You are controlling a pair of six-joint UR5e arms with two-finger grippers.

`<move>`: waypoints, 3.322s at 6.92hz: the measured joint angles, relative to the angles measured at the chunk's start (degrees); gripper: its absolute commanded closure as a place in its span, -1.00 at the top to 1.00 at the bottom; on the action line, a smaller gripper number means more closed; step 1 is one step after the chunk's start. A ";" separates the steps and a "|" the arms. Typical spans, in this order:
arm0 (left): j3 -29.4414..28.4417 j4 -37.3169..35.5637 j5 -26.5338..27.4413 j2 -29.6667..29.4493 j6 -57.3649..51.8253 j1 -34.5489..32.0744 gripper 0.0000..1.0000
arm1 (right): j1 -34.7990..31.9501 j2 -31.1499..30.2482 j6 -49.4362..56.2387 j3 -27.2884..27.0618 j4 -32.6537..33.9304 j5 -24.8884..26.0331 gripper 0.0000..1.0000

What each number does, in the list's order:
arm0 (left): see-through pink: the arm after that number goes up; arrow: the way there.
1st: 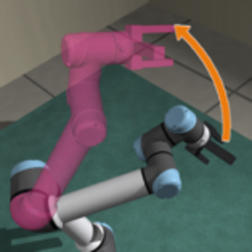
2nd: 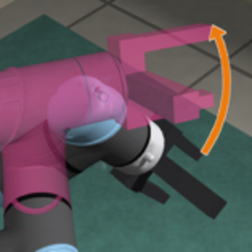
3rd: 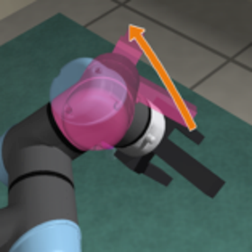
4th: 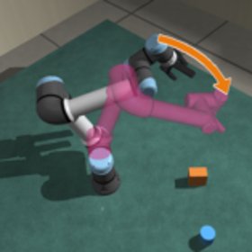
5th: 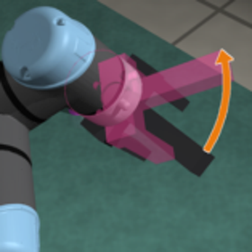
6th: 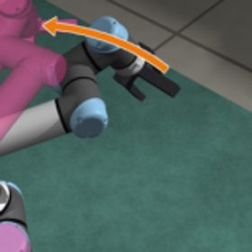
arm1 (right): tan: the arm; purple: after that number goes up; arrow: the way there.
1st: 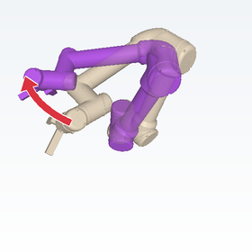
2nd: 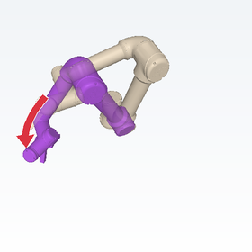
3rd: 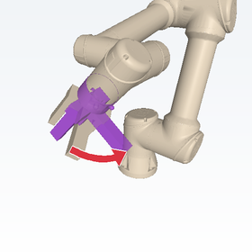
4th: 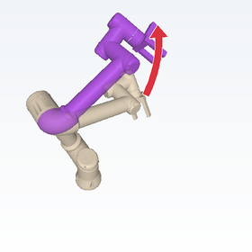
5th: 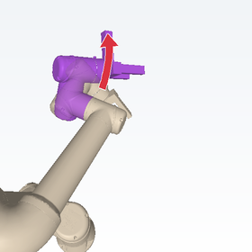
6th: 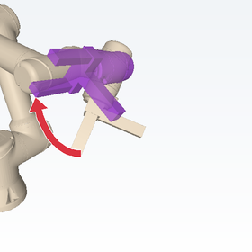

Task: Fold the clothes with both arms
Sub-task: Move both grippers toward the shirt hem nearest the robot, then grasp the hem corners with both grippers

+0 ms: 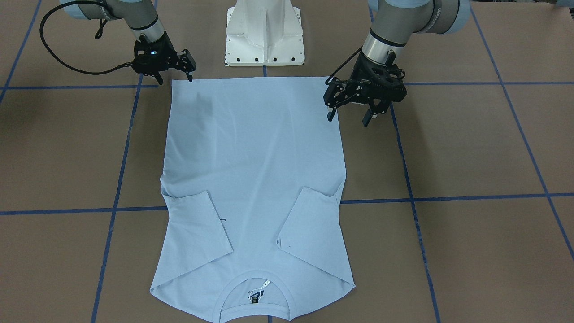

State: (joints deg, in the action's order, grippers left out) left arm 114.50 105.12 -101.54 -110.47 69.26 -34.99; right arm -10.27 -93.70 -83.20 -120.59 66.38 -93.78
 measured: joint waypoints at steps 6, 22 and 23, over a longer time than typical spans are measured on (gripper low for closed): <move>-0.07 0.00 0.03 -0.03 0.17 0.19 0.99 | 1.18 1.17 -0.27 2.31 -0.29 0.00 -0.48; 2.87 -10.30 9.92 8.26 34.19 28.02 0.78 | -0.31 2.66 -0.24 -2.54 -1.17 2.03 -1.00; 2.47 -10.29 10.20 8.12 33.28 28.02 0.67 | -0.39 2.67 -0.23 -2.54 -1.16 2.03 -1.00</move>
State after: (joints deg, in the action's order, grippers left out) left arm 116.96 94.83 -91.35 -102.35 102.53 -6.98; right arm -10.66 -91.02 -83.44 -123.13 65.21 -91.76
